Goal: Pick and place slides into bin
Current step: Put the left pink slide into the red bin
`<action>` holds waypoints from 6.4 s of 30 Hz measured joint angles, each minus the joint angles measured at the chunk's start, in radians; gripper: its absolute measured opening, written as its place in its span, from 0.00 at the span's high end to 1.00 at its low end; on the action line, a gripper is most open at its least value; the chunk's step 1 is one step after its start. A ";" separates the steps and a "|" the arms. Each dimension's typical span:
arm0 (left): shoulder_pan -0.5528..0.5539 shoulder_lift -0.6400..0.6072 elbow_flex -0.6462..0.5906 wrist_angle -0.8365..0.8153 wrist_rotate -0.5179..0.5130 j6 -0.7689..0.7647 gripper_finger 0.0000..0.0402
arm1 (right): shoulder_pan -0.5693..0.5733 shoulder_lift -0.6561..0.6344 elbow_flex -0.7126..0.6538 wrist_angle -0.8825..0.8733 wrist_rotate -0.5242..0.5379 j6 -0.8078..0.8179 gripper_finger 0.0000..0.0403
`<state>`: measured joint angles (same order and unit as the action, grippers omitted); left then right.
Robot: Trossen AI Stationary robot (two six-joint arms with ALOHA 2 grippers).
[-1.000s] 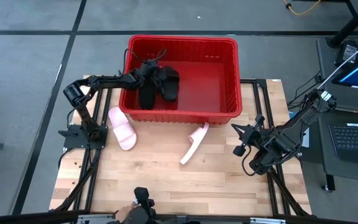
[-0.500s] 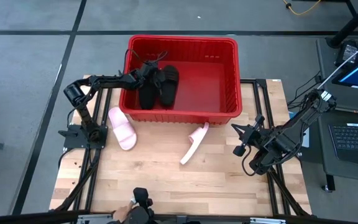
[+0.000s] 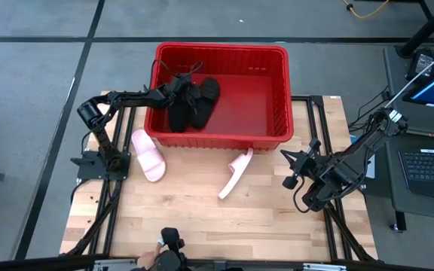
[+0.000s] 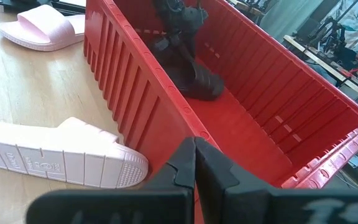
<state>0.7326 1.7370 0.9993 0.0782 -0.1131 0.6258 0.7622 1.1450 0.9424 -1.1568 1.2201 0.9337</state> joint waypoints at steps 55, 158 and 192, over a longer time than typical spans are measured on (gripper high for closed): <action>-0.092 -0.215 0.147 -0.197 0.004 -0.143 0.69 | 0.000 0.000 0.000 0.001 0.000 0.000 0.98; -1.136 -0.945 -0.251 -1.099 -0.262 -1.209 1.00 | 0.001 0.000 0.000 0.179 -0.026 -0.056 0.98; -1.615 -0.230 -0.038 -1.424 -0.444 -1.926 1.00 | 0.000 0.066 0.000 0.190 -0.125 -0.107 0.98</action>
<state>-0.8823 1.5067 0.9611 -1.3456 -0.5569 -1.2999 0.7625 1.2114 0.9424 -0.9672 1.0950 0.8271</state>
